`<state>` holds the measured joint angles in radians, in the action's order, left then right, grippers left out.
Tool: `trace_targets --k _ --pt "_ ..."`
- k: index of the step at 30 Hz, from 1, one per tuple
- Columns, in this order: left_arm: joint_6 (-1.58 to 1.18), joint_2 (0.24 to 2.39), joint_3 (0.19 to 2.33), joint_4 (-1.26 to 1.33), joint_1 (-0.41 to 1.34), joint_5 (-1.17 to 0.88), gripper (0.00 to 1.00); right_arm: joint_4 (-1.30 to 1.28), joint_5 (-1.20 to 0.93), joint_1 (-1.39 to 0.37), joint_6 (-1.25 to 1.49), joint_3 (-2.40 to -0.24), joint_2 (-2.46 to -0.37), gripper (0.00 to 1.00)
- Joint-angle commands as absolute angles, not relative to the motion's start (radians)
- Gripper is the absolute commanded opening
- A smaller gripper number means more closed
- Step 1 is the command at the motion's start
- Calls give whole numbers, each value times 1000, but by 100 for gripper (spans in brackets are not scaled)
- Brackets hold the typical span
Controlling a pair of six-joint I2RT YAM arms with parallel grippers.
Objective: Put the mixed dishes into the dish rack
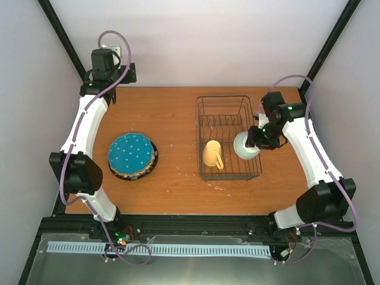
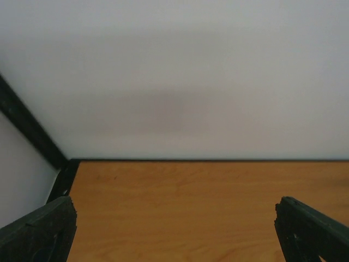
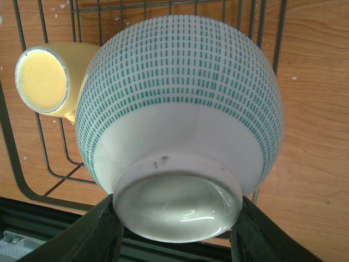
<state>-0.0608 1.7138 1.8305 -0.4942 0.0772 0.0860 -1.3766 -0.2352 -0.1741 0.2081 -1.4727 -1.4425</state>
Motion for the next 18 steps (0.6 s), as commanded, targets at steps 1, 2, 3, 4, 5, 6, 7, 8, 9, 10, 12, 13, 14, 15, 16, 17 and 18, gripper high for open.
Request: trace_targets --k 1,2,3,4,5,6,7,8,9,10,12,13,14,15,16,17,18 --pt "-5 1709 1770 -568 76 208 100 -1354 -182 -258 262 -1466 -1477 3" --pt "-11 1698 1743 -561 73 197 100 -1340 -181 -281 271 -1454 -1486 3" --pt "-22 1681 1715 -551 66 181 100 -1319 -179 -298 281 -1440 -1495 3" --pt "-37 1662 1683 -539 55 154 100 -1298 -180 -313 289 -1423 -1504 3" --pt "-49 1644 1653 -528 42 134 100 -1281 -180 -325 295 -1412 -1516 3" --pt "-59 1622 1624 -518 27 114 100 -1267 -173 -337 299 -1401 -1527 3" --pt "-62 1595 1594 -506 12 90 100 -1257 -168 -349 301 -1392 -1538 3" --pt "-65 1578 1571 -499 0 83 100 -1246 -162 -359 303 -1385 -1549 3" --pt "-65 1562 1549 -496 -12 83 100 -1242 -158 -365 302 -1379 -1556 3" --pt "-65 1552 1530 -497 -23 82 100 -1237 -152 -370 301 -1373 -1560 3" --pt "-76 1532 1495 -505 -50 82 100 -1225 -139 -372 302 -1359 -1559 3" --pt "-85 1523 1482 -511 -72 64 100 -1227 -128 -373 304 -1357 -1559 3" --pt "-97 1516 1467 -514 -104 41 100 -1227 -117 -373 305 -1354 -1560 3" --pt "-110 1506 1450 -512 -125 17 100 -1225 -109 -373 307 -1350 -1560 3" --pt "-127 1491 1431 -506 -151 -8 100 -1220 -102 -373 311 -1344 -1559 3" --pt "-137 1480 1411 -500 -176 -44 100 -1210 -98 -372 315 -1336 -1560 3" --pt "-145 1475 1394 -495 -197 -75 100 -1206 -96 -372 317 -1328 -1563 3"
